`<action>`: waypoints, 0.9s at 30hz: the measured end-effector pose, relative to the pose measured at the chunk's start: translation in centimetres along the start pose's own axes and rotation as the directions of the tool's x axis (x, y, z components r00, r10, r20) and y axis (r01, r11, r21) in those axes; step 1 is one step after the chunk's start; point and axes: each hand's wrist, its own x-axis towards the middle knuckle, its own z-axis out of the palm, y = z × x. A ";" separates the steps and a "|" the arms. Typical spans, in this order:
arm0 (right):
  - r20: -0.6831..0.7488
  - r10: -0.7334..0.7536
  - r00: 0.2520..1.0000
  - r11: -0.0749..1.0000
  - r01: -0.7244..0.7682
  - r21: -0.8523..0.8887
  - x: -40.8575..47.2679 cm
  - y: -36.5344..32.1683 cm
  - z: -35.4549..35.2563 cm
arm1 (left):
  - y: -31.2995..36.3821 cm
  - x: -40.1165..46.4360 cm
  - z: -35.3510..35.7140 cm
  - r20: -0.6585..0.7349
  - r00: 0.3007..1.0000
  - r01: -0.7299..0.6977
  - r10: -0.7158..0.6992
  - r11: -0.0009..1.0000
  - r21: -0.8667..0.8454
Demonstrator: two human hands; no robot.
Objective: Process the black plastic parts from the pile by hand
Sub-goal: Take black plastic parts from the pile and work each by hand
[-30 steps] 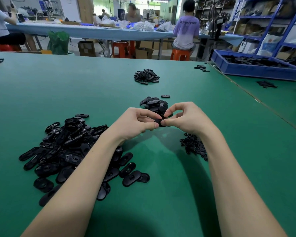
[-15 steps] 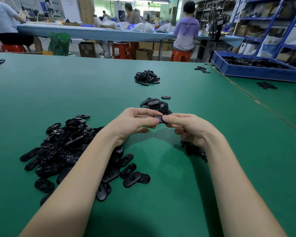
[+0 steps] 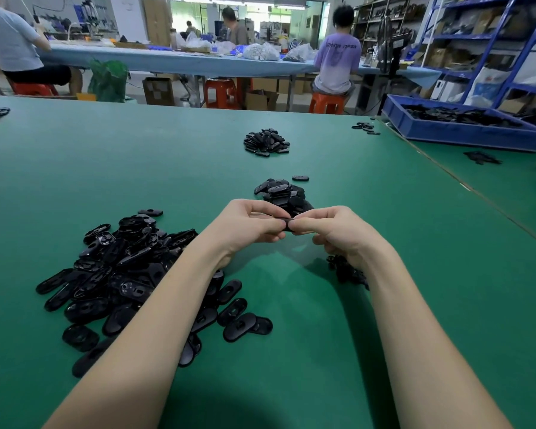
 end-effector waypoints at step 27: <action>-0.125 -0.256 0.958 0.957 0.234 -0.170 1.0 0.8 1.3 | -0.6 0.2 0.4 -0.092 0.995 0.028 -0.024 0.999 0.036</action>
